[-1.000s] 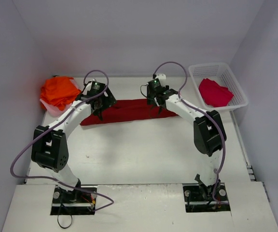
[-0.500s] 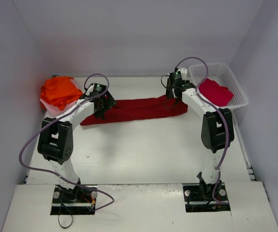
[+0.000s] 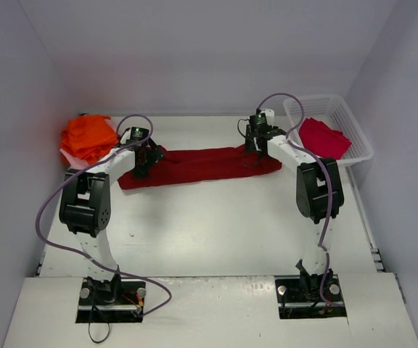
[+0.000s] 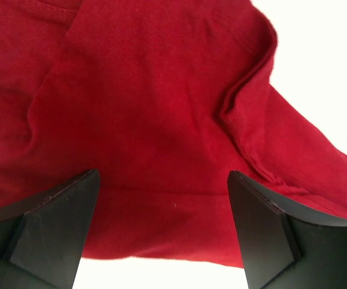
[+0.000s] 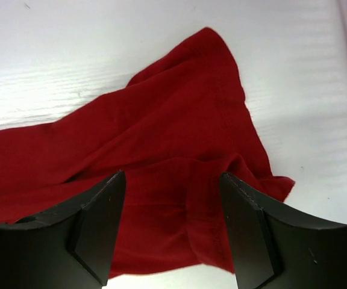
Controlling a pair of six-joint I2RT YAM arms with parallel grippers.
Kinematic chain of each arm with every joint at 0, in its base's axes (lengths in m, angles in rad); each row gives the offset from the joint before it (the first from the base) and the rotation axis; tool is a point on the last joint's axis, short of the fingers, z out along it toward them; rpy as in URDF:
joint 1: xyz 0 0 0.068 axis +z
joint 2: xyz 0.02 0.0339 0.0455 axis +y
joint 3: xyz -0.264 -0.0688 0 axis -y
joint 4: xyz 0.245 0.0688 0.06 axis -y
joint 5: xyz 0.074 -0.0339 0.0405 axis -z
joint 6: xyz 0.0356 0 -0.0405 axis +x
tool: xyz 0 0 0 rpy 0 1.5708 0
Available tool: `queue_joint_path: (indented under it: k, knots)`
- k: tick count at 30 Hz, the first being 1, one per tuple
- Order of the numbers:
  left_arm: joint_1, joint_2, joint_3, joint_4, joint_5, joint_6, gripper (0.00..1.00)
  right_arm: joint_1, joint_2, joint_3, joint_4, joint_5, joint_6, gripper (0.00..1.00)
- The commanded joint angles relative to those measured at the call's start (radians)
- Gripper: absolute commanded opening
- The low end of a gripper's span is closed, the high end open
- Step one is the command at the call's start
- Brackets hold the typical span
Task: Fold and stack the t-shirts
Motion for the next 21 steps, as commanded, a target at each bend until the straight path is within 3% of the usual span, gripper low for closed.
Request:
queue_joint_path:
  k: [1, 10, 21]
  knots:
    - [0.013, 0.009, 0.031, 0.055, 0.016, -0.002, 0.82, -0.003, 0.015, 0.007, 0.049, 0.017, -0.020, 0.60]
    - [0.021, 0.128, 0.092, 0.094, 0.041, -0.017, 0.82, -0.006, 0.058, -0.016, 0.057, 0.034, -0.008, 0.60]
    - [0.023, 0.254, 0.265, 0.040, 0.073, -0.008, 0.82, -0.001, -0.039, -0.151, 0.014, 0.058, 0.046, 0.61]
